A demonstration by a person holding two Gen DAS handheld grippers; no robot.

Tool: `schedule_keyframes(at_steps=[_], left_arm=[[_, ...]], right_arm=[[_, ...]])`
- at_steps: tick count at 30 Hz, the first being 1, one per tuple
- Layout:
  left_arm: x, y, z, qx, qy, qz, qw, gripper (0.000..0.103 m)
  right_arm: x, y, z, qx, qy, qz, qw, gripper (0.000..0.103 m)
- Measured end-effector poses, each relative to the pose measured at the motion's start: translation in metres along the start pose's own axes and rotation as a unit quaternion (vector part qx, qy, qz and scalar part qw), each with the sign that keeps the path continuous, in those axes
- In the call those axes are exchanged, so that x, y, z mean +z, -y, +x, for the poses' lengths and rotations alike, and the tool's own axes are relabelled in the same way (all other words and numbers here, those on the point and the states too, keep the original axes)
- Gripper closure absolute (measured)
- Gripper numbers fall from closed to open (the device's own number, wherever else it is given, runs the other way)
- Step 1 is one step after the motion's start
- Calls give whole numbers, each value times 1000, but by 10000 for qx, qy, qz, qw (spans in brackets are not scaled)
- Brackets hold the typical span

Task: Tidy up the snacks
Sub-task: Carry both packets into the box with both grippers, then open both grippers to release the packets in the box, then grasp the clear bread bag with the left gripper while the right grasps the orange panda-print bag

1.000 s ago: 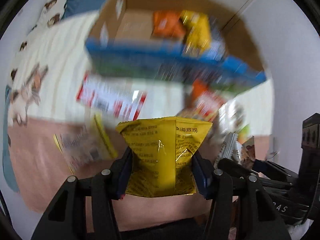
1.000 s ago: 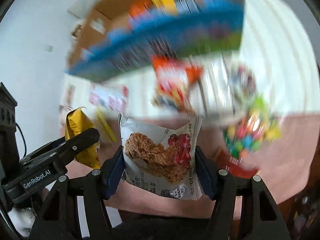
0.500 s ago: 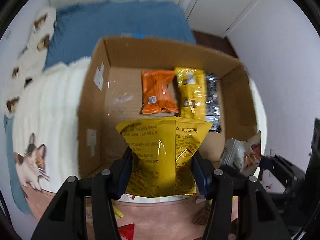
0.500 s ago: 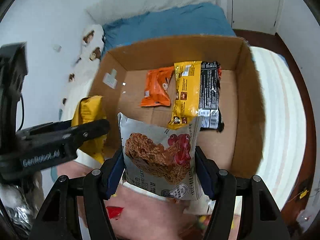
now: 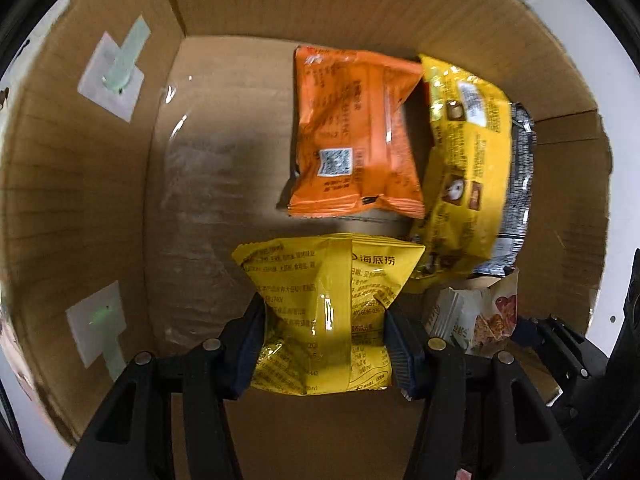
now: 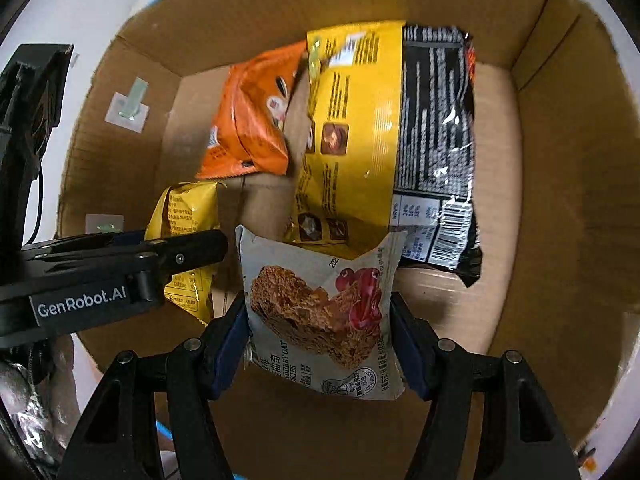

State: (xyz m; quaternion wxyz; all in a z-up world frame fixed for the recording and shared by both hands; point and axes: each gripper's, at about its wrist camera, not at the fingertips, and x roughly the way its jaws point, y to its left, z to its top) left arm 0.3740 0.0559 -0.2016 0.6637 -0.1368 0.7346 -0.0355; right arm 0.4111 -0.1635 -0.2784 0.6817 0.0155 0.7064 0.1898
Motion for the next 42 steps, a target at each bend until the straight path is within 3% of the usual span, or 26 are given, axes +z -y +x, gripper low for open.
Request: schedule_keyframes(at_steps=[4, 8, 9, 11, 12, 19, 27, 32, 36, 40, 42], left_arm=[[-4, -5, 9, 15, -148, 7, 9999, 50], [-8, -10, 8, -82, -218, -68, 9997, 46], [-9, -13, 5, -45, -144, -39, 9999, 42], [-11, -15, -7, 111, 38, 41, 9999, 12], [-11, -15, -11, 133, 93, 59, 9999, 6], [-24, -9, -58, 139, 603, 181, 9979, 5], [-39, 20, -123, 153, 1393, 377, 9894, 5], [-72, 18, -153, 143, 1917, 362, 9807, 5], [-108, 0, -172, 239, 2212, 417, 9740, 5], [-161, -29, -159, 956, 2319, 750, 9651, 5], [-182, -42, -136, 1421, 2134, 1010, 9613, 5]], right_arm=[[6, 1, 11, 85, -184, 65, 9998, 33], [11, 0, 7, -12, -233, 117, 9997, 12], [12, -1, 4, -68, -207, 108, 9997, 7], [14, -1, -1, -126, -221, 128, 9996, 5], [15, -1, -3, -153, -206, 128, 9996, 5], [8, -7, -42, -333, 120, 160, 9992, 4], [-13, -20, -96, -267, 688, 182, 9971, 3], [-44, -30, -131, -103, 1058, 242, 9940, 3], [-73, -36, -133, 169, 1224, 311, 9918, 3], [-107, -38, -123, 284, 1201, 362, 9917, 3], [-119, -39, -106, 272, 1087, 347, 9931, 3]])
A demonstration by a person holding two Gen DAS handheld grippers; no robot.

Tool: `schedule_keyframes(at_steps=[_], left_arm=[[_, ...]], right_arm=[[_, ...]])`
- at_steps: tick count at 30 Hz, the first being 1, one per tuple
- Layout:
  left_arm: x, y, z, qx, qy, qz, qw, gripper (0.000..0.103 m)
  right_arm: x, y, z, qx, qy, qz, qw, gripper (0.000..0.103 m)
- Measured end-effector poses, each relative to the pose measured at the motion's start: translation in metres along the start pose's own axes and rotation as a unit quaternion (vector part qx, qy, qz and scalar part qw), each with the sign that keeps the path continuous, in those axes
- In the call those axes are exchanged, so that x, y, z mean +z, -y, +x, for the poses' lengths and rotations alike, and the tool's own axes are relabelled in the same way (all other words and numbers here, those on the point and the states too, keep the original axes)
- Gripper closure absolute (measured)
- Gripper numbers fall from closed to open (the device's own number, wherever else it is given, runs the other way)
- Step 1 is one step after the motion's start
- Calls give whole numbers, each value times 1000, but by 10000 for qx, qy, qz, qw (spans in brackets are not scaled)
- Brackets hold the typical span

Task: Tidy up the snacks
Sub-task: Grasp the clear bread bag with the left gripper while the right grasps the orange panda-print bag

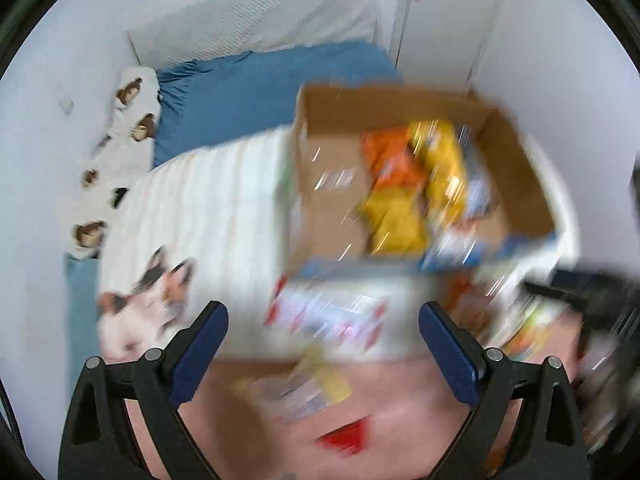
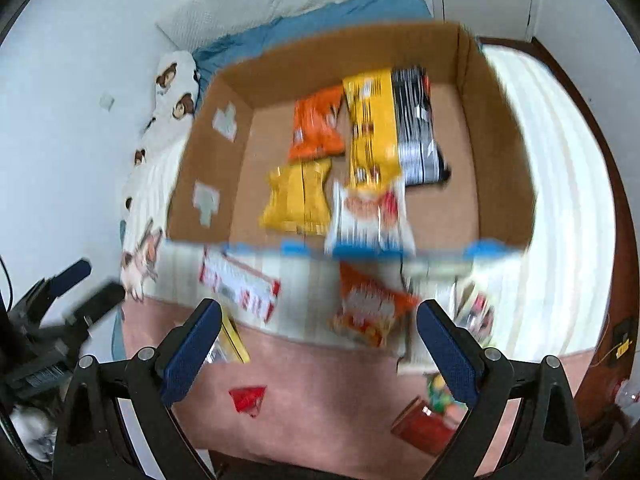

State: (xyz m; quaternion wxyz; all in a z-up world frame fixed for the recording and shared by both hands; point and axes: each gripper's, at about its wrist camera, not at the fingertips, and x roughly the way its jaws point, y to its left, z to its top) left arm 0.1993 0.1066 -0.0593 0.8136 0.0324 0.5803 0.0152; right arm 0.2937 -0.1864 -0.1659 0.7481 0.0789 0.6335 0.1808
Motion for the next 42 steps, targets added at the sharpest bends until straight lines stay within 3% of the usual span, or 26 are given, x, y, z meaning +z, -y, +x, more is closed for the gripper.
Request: schedule_keyframes(at_steps=[2, 7, 10, 12, 13, 15, 17, 19, 20, 21, 22, 26, 30, 32, 35, 40, 42], left_arm=[[-35, 2, 27, 476, -352, 570, 9966, 5], [-93, 16, 111, 842, -1466, 1512, 9739, 5], [-100, 22, 140, 1053, -1630, 1786, 9646, 5], [-94, 23, 148, 1099, -1602, 1801, 9643, 5], [-87, 22, 153, 1011, -1609, 1697, 9670, 5], [-74, 13, 155, 793, -1571, 1245, 9765, 17], [-59, -5, 159, 348, -1655, 421, 9847, 35], [-51, -22, 164, -59, -1784, -351, 9833, 38], [-49, -27, 166, -168, -1812, -569, 9817, 38], [-47, -33, 169, -319, -1838, -826, 9790, 38], [-46, -38, 171, -466, -1864, -1029, 9760, 38], [-47, -40, 179, -621, -1953, -1146, 9720, 38], [-53, -39, 182, -479, -1893, -1074, 9748, 39], [-63, -36, 176, -436, -1824, -1220, 9746, 47], [-88, -28, 166, -443, -1894, -1405, 9708, 48], [-121, -18, 175, -518, -2088, -1489, 9652, 47], [-129, -19, 180, -545, -2090, -1586, 9634, 47]], right_arm=[[-15, -1, 20, -176, -161, -72, 9997, 3], [-43, 3, 70, -367, -584, -70, 9976, 3], [-47, 9, 95, -413, -748, 28, 9963, 3], [-47, 14, 109, -480, -788, 145, 9956, 3], [-47, 16, 115, -512, -794, 194, 9953, 3], [-44, 24, 127, -584, -766, 447, 9943, 3], [-41, 31, 135, -572, -692, 736, 9932, 3], [-39, 38, 142, -517, -615, 986, 9919, 4], [-38, 42, 144, -415, -533, 1134, 9912, 11], [-37, 43, 146, -364, -489, 1182, 9911, 33], [-37, 44, 150, -421, -521, 1199, 9905, 41], [-43, 37, 150, -400, -668, 782, 9939, 45], [-66, 24, 151, -178, -1254, 243, 9916, 45], [-81, 20, 152, -125, -1519, 42, 9883, 45], [-101, 17, 156, -169, -1780, -161, 9838, 45], [-116, 23, 167, -248, -1753, 39, 9842, 43], [-117, 26, 168, -173, -1701, 193, 9851, 33]])
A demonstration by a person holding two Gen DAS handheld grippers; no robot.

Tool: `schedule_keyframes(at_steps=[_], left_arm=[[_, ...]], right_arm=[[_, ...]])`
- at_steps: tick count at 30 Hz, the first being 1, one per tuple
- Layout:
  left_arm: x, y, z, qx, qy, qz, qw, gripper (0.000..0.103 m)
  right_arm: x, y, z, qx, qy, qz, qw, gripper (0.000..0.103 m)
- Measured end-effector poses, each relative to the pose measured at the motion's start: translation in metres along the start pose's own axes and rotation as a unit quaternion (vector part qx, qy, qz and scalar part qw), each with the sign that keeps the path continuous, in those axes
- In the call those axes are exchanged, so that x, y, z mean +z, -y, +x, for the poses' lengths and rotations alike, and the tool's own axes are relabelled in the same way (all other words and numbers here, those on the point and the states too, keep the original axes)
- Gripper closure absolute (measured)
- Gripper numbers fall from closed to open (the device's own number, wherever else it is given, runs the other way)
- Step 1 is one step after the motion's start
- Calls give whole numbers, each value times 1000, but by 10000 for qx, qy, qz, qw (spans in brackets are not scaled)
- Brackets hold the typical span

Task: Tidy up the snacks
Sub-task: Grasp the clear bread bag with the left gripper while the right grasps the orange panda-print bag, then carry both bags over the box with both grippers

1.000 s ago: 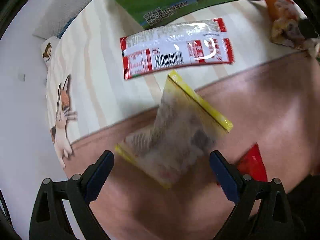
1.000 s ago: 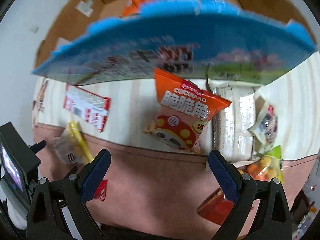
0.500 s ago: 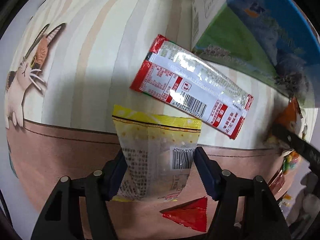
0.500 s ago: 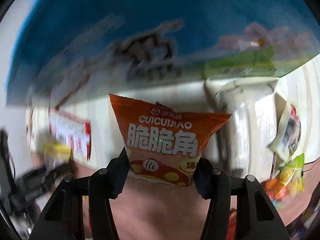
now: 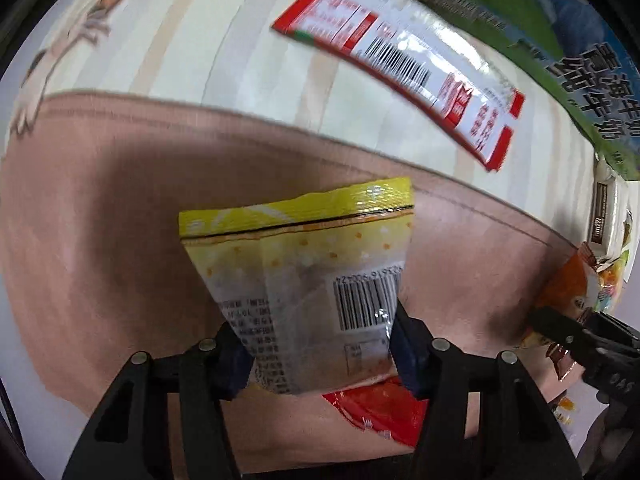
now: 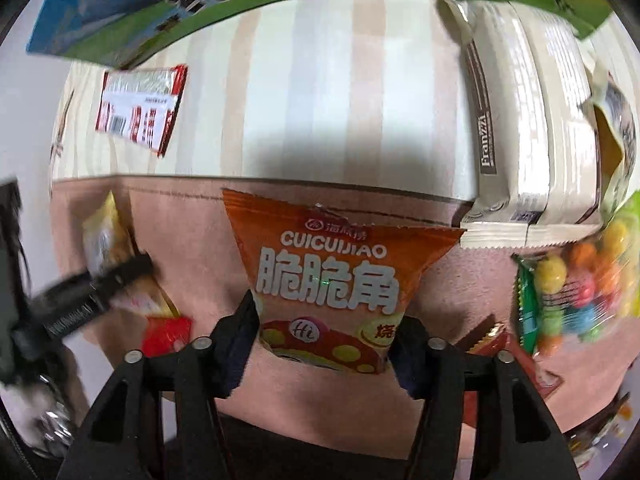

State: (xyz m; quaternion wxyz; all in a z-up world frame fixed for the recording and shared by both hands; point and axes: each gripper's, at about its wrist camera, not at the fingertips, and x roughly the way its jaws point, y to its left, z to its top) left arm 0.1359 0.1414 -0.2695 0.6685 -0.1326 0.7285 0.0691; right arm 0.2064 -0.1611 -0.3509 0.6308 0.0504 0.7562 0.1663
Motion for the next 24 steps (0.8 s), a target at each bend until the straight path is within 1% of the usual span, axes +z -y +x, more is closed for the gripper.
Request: schedule_keyframes(at_steps=[1, 5, 6, 7, 8, 9, 10, 12, 15, 16, 19, 22, 24], left_arm=[[-2, 1, 0, 5, 38, -7, 10000, 47], [-12, 6, 1, 67, 141, 20, 9999, 48], [-12, 7, -2, 72, 178, 2, 9998, 49], [-16, 7, -3, 102, 250, -14, 9996, 53], [-21, 11, -4, 152, 309, -13, 9994, 58], [-18, 16, -16, 204, 347, -8, 9992, 60], [-20, 19, -20, 261, 400, 26, 9989, 61], [-27, 25, -29, 293, 480, 100, 9984, 63], [-34, 30, -53, 188, 606, 143, 9979, 63], [-35, 33, -62, 133, 672, 145, 9975, 63], [-44, 40, -104, -162, 926, 170, 9954, 63], [-43, 58, -152, -518, 1272, 273, 9901, 63], [-32, 70, -182, -713, 1489, 414, 9854, 63]], right_arm=[[-1, 1, -1, 93, 96, 84, 9999, 31], [-1, 8, -6, -12, 336, 218, 9992, 30], [-4, 7, -5, -9, 382, 272, 9989, 31], [-6, 8, -4, -1, 435, 311, 9986, 31], [-6, 15, -7, -32, 489, 333, 9982, 42], [-7, 19, -9, -115, 570, 311, 9978, 51], [-10, 19, -10, -99, 607, 290, 9977, 51], [-16, 22, -17, -20, 675, 281, 9973, 55], [-25, 23, -38, 157, 796, 276, 9963, 56], [-27, 23, -48, 274, 841, 269, 9957, 56], [-28, 19, -79, 559, 1002, 206, 9932, 56], [-28, 18, -130, 898, 1306, 71, 9873, 56], [-24, 13, -166, 1026, 1543, -10, 9827, 56]])
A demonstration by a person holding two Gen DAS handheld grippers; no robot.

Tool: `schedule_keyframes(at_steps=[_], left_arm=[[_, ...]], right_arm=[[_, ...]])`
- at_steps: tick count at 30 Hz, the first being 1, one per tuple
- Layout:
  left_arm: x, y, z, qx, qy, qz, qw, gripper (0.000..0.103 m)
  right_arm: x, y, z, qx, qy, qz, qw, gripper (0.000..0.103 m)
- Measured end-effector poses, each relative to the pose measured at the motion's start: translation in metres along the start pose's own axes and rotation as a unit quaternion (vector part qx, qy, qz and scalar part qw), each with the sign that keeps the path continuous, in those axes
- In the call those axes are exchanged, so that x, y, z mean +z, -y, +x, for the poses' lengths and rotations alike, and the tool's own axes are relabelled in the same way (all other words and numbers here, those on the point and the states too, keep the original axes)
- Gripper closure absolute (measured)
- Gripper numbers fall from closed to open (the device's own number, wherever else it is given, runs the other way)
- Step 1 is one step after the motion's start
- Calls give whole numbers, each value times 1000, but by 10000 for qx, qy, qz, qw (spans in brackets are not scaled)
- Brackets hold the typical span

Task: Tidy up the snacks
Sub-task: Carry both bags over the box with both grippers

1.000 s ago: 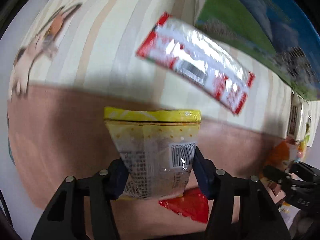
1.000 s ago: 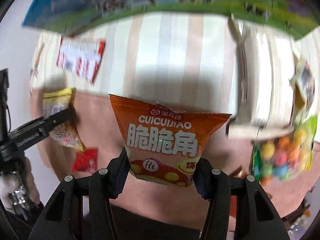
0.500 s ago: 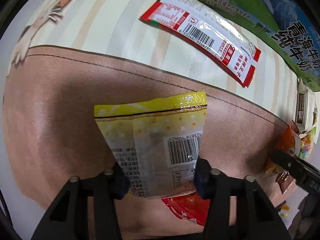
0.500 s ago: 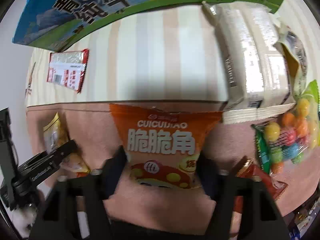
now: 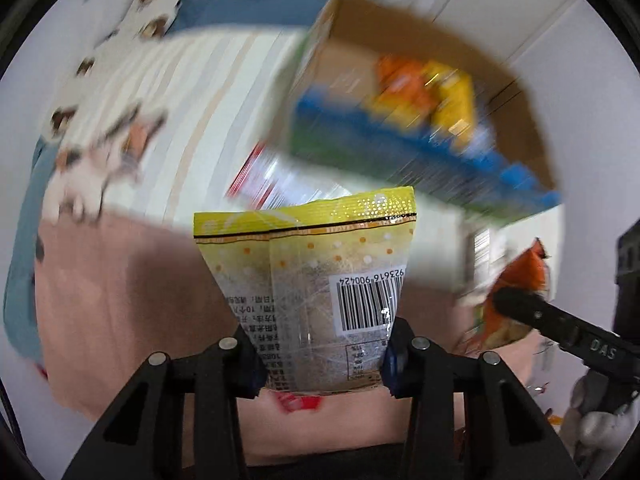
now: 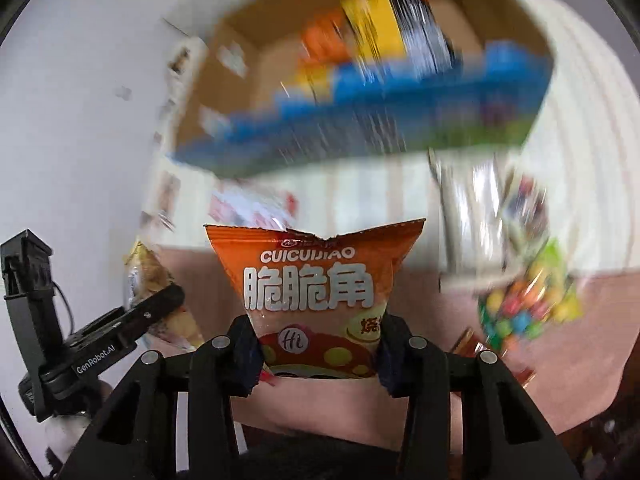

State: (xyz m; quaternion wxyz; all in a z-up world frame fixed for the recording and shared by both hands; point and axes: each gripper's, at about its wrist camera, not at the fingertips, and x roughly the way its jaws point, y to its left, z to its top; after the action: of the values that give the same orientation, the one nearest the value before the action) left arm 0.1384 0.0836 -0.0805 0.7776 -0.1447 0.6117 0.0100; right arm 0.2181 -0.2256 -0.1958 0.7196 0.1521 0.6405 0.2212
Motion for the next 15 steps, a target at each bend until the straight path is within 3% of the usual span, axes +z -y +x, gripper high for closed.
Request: schedule_keyframes(at_steps=[4, 7, 11, 15], left_arm=[[51, 24, -24, -350, 225, 310, 9987, 63], [89, 39, -22, -297, 277, 515, 9978, 63], [148, 45, 20, -133, -26, 556, 9984, 63], [184, 45, 65, 185, -536, 584, 9967, 63]], right_arm=[[50, -8, -47, -64, 409, -139, 9990, 56], [99, -4, -64, -548, 658, -228, 9961, 56], [153, 2, -42, -908, 404, -73, 9950, 56], [178, 16, -15, -1184, 83, -36, 9929, 56]])
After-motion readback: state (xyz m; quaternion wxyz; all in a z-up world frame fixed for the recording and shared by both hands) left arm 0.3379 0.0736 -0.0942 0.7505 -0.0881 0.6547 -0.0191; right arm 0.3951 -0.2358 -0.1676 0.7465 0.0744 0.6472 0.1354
